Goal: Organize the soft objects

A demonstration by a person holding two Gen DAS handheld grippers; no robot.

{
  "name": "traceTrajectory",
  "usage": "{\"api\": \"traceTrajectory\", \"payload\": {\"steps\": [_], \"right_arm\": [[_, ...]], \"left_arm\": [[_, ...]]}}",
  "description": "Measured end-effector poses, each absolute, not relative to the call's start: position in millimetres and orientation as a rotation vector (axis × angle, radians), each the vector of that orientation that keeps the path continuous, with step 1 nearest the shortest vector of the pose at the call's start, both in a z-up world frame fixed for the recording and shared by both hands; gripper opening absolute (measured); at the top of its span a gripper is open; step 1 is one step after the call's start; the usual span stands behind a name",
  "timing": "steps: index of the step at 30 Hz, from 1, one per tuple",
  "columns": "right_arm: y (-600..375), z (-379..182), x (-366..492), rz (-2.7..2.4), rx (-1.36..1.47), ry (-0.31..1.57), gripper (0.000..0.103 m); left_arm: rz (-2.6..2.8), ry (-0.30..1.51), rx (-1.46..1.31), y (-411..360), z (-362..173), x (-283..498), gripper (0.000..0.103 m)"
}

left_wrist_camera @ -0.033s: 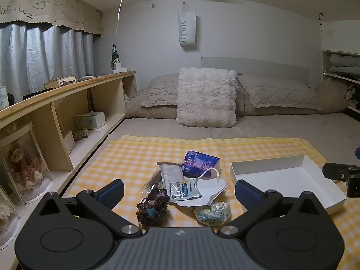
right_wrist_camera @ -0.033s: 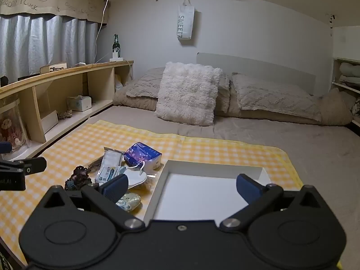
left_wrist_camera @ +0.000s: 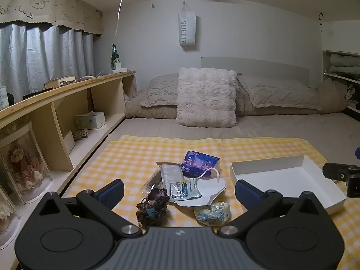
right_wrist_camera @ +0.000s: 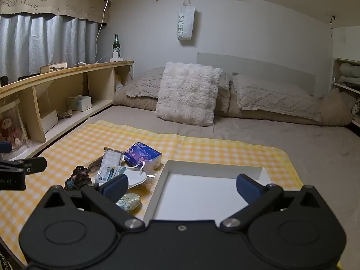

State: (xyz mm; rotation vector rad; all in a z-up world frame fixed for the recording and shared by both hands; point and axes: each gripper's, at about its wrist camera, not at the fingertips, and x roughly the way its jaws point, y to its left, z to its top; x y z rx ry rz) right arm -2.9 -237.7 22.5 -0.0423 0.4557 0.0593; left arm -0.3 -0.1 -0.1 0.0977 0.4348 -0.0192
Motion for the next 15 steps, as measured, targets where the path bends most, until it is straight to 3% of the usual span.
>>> {"api": "traceTrajectory", "payload": {"steps": [15], "right_arm": [[-244.7, 23.1, -3.3, 0.056, -0.029, 0.464, 0.103]], "left_arm": [[-0.021, 0.444, 0.099, -0.4, -0.3, 0.1, 0.103]]}}
